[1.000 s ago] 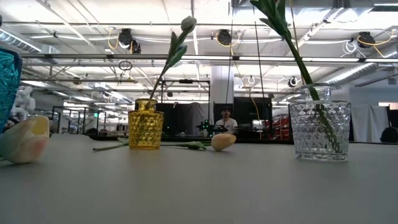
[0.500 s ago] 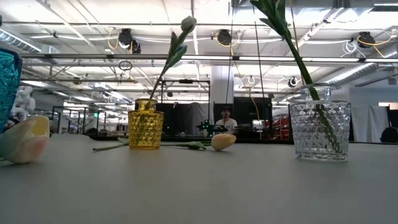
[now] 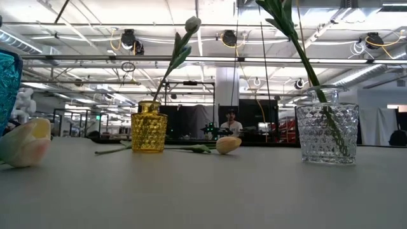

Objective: Sort flowers into vase by color
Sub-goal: Put the white tulip into the yellow vase

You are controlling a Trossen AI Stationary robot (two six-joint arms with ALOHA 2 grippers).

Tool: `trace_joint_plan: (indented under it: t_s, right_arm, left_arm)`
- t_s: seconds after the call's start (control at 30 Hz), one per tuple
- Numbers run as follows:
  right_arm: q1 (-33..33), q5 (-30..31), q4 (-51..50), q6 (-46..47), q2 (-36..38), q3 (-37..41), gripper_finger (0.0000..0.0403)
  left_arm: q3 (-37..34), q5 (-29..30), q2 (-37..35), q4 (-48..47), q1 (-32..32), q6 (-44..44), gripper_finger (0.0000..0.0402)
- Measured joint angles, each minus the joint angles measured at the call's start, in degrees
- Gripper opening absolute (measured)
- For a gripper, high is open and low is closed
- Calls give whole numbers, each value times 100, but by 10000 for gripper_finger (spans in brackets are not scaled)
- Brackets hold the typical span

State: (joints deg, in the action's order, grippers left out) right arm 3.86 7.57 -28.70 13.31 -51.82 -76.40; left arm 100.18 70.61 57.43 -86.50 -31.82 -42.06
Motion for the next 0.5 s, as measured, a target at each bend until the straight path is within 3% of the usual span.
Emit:
trace_joint_plan:
  t_s: [0.3, 0.5]
  right_arm:
    - [0, 5, -99, 199, 14, 0, 125]
    - [0, 31, -97, 253, 7, 0, 125]
  left_arm:
    - [-2099, 316, -1558, 70, -404, -1035, 8]
    - [-3363, 546, -2343, 888, -621, -1163, 8]
